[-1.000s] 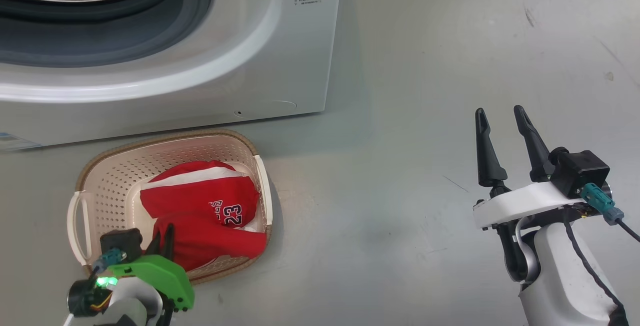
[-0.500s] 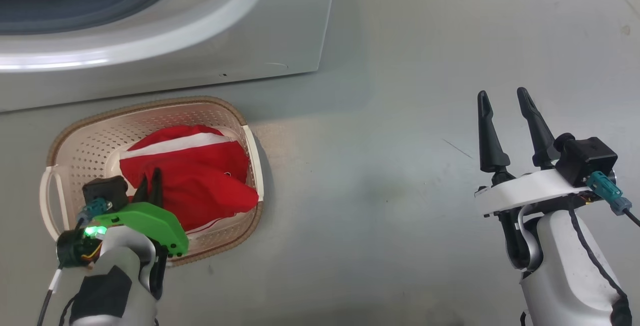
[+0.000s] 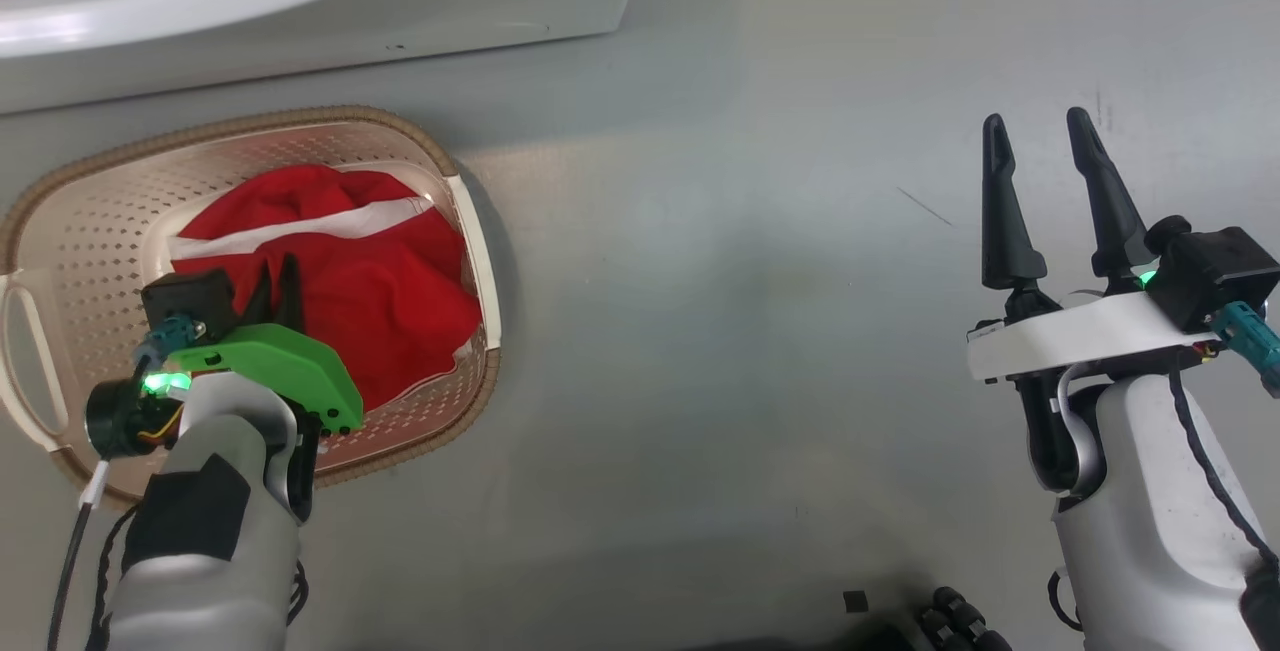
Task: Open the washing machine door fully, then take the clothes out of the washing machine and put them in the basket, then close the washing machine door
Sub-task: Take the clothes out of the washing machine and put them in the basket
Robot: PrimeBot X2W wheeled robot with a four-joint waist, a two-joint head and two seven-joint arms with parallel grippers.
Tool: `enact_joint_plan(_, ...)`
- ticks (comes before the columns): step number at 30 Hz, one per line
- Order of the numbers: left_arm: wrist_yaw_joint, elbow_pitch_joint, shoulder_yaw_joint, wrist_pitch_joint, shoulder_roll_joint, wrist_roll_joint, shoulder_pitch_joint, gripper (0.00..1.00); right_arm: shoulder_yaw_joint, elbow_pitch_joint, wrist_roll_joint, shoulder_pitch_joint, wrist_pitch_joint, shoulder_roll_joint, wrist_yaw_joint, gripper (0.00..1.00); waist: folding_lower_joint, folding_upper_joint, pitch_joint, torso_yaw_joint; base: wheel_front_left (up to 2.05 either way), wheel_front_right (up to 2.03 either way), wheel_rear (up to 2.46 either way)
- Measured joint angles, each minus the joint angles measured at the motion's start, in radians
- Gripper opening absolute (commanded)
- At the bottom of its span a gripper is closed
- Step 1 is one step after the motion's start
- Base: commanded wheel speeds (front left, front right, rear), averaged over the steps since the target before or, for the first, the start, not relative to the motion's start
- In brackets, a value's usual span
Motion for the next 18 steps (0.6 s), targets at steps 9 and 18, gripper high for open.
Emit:
enact_joint_plan(9,0.0,0.035,-0.002,-0.001,0.004,0.007,-0.057,1.0,-0.024,-0.015,-0.013,-0.038,0.0,-0.001,0.003,1.0,0.0001,0.0,0.097,-0.004,0.0,0.0,0.0)
enact_joint_plan(18,0.009,0.038,0.008,-0.001,0.003,0.007,-0.055,1.0,-0.038,0.005,-0.017,-0.046,0.0,-0.001,0.017,1.0,0.0001,0.0,0.066,0.012,0.0,0.0,0.0)
